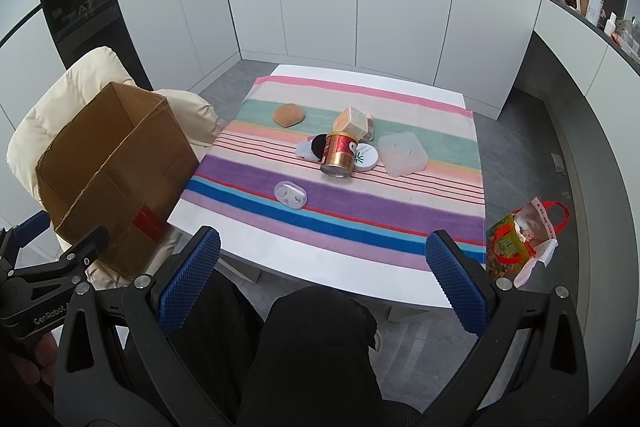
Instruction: Organize objects
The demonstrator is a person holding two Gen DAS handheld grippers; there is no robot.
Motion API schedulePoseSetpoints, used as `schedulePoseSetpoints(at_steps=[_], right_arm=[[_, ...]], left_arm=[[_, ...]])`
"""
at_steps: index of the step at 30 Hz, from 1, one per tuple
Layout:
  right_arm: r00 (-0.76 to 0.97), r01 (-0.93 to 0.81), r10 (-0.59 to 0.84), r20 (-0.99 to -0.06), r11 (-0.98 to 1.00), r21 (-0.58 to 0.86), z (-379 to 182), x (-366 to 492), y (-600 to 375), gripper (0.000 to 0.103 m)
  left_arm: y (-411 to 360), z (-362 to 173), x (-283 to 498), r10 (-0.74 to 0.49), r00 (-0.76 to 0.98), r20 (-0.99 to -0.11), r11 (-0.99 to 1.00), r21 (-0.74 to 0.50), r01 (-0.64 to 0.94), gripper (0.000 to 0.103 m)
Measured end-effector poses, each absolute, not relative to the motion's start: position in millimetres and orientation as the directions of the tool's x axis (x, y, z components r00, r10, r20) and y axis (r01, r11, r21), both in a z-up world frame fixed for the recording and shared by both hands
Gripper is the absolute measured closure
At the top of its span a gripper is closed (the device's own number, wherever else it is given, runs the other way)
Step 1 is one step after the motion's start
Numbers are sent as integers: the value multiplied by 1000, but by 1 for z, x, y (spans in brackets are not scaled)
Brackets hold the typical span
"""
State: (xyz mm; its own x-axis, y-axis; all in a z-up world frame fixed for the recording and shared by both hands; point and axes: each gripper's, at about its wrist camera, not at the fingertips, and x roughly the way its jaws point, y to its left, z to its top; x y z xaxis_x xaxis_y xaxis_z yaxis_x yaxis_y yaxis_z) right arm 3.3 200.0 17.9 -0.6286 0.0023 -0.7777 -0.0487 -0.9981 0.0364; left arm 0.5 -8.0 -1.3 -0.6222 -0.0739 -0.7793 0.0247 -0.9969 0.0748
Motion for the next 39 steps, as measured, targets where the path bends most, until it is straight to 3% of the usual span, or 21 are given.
schedulePoseSetpoints(at_steps=[26,39], right_arm=[[-614,-64,17,-789,-998,28,18,5,211,0],[-579,-152,5,-816,-983,101,9,11,249,0]], left_arm=[[12,-3,-6,-38,-615,-788,-997,67,-25,0],[43,-12,-24,16,-582,-813,-995,41,-85,0]])
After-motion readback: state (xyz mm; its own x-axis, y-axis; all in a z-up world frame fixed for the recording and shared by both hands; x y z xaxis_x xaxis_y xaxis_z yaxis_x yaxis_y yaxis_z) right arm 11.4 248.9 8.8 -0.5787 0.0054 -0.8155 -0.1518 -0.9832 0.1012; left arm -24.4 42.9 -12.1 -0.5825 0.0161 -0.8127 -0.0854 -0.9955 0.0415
